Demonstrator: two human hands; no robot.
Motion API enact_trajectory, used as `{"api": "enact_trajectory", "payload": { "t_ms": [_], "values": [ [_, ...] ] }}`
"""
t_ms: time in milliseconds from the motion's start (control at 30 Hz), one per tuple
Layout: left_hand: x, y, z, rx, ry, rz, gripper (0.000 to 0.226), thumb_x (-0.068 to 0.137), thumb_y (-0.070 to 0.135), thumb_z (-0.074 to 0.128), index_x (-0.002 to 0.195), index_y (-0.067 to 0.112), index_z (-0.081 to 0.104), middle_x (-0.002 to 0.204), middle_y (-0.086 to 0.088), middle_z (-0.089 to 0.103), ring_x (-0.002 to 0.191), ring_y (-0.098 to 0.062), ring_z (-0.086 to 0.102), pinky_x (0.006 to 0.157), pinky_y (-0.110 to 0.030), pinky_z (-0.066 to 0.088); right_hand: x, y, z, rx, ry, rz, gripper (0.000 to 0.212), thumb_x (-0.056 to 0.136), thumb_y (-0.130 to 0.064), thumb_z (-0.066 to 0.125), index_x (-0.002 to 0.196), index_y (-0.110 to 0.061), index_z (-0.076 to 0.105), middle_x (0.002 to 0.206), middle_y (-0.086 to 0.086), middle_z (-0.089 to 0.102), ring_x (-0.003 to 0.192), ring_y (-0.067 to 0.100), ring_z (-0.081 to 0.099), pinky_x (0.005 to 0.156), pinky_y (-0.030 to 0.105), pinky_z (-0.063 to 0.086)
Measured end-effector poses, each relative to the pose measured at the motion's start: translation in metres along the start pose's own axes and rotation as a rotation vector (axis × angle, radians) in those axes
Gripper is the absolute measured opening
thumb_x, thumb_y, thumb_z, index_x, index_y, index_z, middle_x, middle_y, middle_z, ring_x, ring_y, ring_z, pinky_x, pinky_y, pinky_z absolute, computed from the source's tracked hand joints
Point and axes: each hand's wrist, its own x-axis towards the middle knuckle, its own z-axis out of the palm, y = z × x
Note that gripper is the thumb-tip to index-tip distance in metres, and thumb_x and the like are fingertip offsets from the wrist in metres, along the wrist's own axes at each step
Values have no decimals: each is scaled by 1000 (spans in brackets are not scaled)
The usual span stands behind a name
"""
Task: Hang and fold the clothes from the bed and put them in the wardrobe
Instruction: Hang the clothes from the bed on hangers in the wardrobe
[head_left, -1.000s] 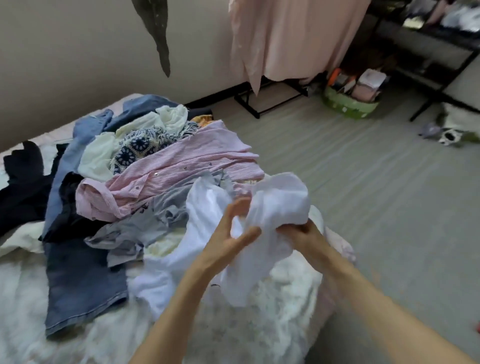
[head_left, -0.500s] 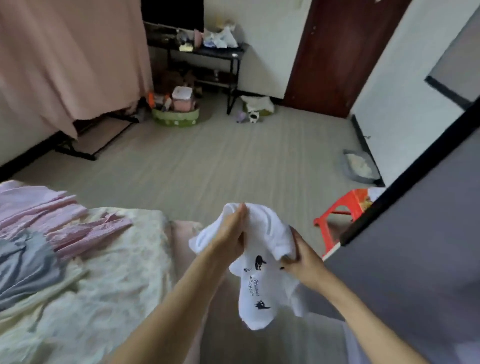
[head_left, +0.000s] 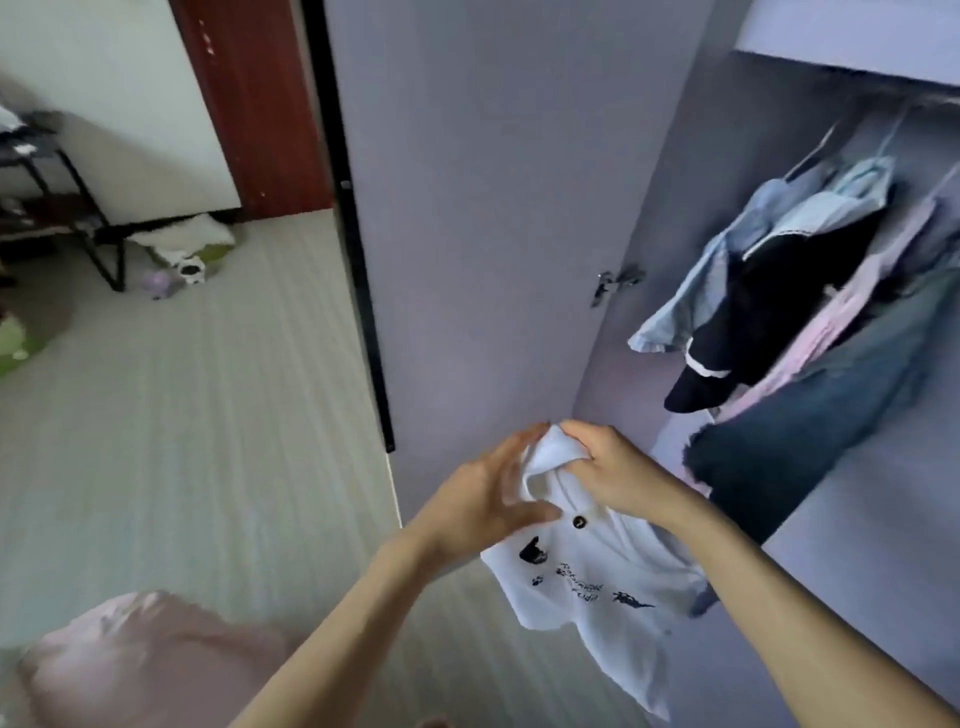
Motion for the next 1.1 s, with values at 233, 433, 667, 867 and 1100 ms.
{"api": "enact_trajectory", "payload": {
  "t_ms": [233,433,667,867,1100],
  "values": [
    [105,35,25,-149,-47,120,23,90,14,44,85,23,64,76,-1,63,69,-17,53,64,-23,43,-39,57,-78,-232,233,287,34,92,-26,52,61,-19,40,55,-8,40,54,8,35,54,27,28],
    [178,82,57,-450,-124,55,19,99,16,46,88,17,62,76,7,61,73,-10,57,72,-24,47,-84,99,-122,-422,586,684,21,88,-33,50,74,-18,45,74,-2,53,75,25,51,66,31,39],
    [222,113,106,-461,-216,41,19,84,36,67,83,17,72,78,-8,70,74,-21,62,76,-40,53,-160,133,-165,-287,880,935,18,86,-35,62,79,-20,53,79,0,57,78,24,54,65,31,37],
    [251,176,160,-429,-370,207,22,87,40,63,84,20,73,79,-8,73,77,-29,68,76,-41,53,-204,146,-224,-244,1125,672,28,80,8,53,100,-9,62,96,6,56,92,31,58,83,37,47],
    [265,227,203,-429,-364,250,18,91,30,61,98,16,70,79,0,66,74,-12,61,76,-24,48,-242,178,-291,-778,1309,1216,43,91,-28,50,124,0,50,123,24,51,117,40,46,93,47,37]
  ]
}}
